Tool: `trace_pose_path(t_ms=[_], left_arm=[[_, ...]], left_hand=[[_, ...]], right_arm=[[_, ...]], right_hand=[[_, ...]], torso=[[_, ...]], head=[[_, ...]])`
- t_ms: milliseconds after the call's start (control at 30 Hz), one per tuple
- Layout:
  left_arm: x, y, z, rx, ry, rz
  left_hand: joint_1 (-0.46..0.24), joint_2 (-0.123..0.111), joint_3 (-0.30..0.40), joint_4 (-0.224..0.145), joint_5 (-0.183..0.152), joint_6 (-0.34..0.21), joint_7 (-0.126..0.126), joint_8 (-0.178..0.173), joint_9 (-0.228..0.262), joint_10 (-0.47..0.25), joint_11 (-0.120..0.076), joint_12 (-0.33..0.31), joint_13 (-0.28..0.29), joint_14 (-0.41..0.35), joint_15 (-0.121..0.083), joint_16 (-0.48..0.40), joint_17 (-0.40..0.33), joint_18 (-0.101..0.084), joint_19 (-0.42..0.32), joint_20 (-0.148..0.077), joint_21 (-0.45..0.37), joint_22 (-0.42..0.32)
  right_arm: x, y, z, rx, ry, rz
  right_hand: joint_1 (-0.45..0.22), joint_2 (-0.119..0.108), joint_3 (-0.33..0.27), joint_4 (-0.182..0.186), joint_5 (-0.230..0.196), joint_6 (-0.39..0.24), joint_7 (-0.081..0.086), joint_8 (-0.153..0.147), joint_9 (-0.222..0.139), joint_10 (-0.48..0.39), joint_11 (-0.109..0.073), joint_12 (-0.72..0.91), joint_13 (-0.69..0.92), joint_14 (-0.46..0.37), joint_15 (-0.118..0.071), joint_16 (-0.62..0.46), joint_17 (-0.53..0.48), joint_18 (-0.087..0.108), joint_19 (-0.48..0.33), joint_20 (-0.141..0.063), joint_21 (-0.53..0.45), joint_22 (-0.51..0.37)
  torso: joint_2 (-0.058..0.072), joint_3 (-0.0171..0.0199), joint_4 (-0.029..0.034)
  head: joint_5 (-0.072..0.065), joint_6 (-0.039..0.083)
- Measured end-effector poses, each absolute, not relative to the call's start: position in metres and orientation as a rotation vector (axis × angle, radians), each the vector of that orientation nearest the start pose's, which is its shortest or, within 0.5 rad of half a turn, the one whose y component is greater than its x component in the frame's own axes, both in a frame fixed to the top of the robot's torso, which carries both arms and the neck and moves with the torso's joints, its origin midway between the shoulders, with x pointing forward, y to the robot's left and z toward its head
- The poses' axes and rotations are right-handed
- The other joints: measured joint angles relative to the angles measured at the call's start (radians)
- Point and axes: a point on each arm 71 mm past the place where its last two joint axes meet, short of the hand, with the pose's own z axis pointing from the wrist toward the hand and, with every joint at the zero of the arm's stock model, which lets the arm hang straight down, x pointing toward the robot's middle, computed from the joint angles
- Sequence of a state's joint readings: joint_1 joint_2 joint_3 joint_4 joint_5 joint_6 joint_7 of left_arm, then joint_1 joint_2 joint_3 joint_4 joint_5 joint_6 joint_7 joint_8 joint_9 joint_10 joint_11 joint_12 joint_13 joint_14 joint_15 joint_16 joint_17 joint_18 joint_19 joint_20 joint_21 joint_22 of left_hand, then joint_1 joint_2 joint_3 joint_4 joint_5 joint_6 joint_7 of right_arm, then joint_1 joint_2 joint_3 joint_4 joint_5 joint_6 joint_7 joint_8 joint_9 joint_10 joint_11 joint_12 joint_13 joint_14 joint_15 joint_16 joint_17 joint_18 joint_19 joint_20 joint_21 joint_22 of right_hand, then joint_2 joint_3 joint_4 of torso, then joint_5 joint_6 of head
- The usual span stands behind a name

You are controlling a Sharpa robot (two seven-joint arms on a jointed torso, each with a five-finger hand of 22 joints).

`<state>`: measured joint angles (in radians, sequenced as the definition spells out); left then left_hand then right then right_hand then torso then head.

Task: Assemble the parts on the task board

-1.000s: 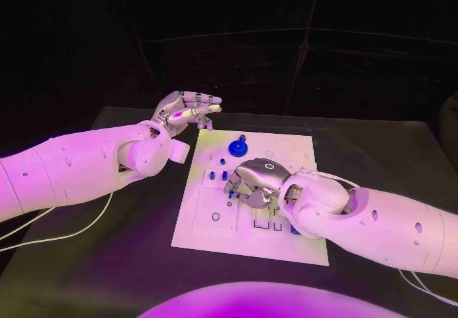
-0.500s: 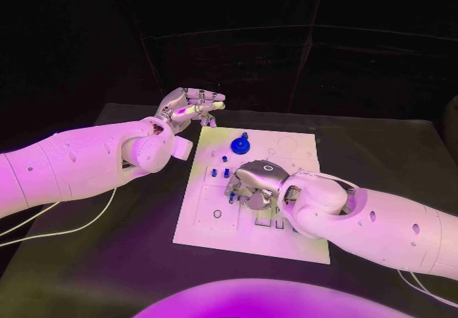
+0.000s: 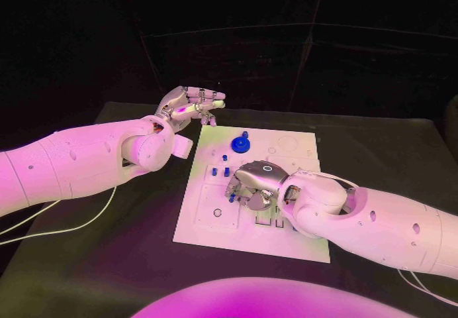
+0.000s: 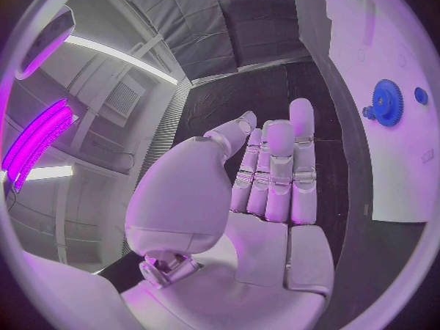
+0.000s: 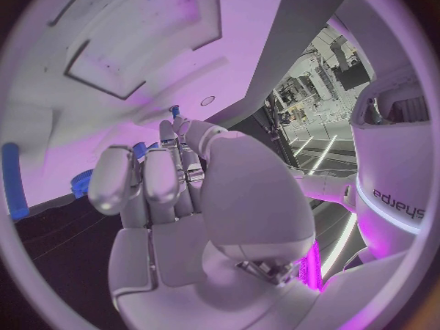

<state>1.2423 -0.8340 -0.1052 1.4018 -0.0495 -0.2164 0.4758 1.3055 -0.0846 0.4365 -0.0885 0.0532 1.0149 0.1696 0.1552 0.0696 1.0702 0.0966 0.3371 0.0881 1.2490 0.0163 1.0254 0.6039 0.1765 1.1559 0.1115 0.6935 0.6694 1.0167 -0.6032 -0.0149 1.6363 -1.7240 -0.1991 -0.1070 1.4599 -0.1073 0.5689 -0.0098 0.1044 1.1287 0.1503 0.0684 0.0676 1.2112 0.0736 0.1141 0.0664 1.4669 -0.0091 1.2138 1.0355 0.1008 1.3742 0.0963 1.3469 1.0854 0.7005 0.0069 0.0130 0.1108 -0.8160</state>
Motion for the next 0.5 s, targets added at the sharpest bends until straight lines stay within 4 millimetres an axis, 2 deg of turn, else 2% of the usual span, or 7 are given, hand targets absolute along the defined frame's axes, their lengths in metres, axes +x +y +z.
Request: trace_pose_path(t_ms=[167, 267, 400, 500], left_arm=[[0.5090, 0.2382, -0.1813, -0.991, 1.393, -1.540], [0.5090, 0.2383, -0.1813, -0.991, 1.393, -1.540], [0.5091, 0.2384, -0.1814, -0.992, 1.394, -1.540], [0.5091, 0.2384, -0.1814, -0.992, 1.395, -1.540]], left_hand=[[0.000, 0.000, 0.000, 0.000, 0.000, -0.004, 0.004, 0.000, 0.000, 0.000, 0.000, 0.004, 0.000, 0.000, 0.000, 0.000, -0.001, 0.000, -0.003, 0.003, -0.004, -0.001], [0.000, 0.000, 0.000, 0.000, 0.000, -0.004, 0.004, 0.000, 0.000, 0.000, 0.000, 0.004, 0.000, 0.000, 0.000, 0.000, -0.001, 0.000, -0.003, 0.003, -0.004, -0.001], [0.000, 0.000, 0.000, 0.000, 0.000, -0.004, 0.004, 0.000, 0.000, 0.000, 0.000, 0.004, 0.000, 0.000, 0.000, 0.000, -0.001, 0.000, -0.003, 0.003, -0.004, -0.001], [0.000, 0.000, 0.000, 0.000, 0.000, -0.004, 0.004, 0.000, 0.000, 0.000, 0.000, 0.004, 0.000, 0.000, 0.000, 0.000, -0.001, 0.000, -0.003, 0.003, -0.004, -0.001]], right_arm=[[0.3981, -0.0454, -0.2361, -0.560, 1.706, 0.919], [0.3978, -0.0445, -0.2360, -0.570, 1.702, 0.912], [0.3940, -0.0431, -0.2402, -0.597, 1.704, 0.900], [0.3920, -0.0418, -0.2416, -0.614, 1.699, 0.894]], right_hand=[[0.000, 0.000, 0.000, 0.000, 0.000, 0.000, 0.000, 0.000, 0.000, 0.000, 0.000, 0.000, 0.001, 0.000, 0.000, 0.000, -0.001, 0.000, 0.000, 0.000, 0.000, 0.000], [-0.018, -0.008, 0.000, 0.000, 0.000, 0.000, 0.000, 0.000, 0.000, 0.000, 0.000, 0.000, 0.003, 0.000, 0.000, 0.000, -0.004, 0.000, 0.000, 0.000, 0.000, -0.003], [-0.045, -0.022, -0.019, -0.001, 0.022, -0.004, 0.004, 0.000, 0.000, -0.013, 0.012, -0.010, 0.001, 0.000, 0.000, 0.000, -0.010, 0.000, 0.000, 0.000, 0.000, -0.006], [-0.060, -0.027, -0.030, -0.001, 0.023, -0.011, 0.004, -0.003, 0.000, -0.030, 0.014, -0.018, -0.001, 0.000, 0.000, 0.000, -0.013, 0.000, 0.000, 0.000, 0.000, -0.011]], torso=[[0.000, -0.0001, 0.0000], [0.000, -0.0001, 0.0000], [-0.001, -0.0003, 0.0000], [-0.001, -0.0007, 0.0000]], head=[[0.000, 0.000], [0.000, 0.000], [0.001, 0.000], [0.001, -0.001]])
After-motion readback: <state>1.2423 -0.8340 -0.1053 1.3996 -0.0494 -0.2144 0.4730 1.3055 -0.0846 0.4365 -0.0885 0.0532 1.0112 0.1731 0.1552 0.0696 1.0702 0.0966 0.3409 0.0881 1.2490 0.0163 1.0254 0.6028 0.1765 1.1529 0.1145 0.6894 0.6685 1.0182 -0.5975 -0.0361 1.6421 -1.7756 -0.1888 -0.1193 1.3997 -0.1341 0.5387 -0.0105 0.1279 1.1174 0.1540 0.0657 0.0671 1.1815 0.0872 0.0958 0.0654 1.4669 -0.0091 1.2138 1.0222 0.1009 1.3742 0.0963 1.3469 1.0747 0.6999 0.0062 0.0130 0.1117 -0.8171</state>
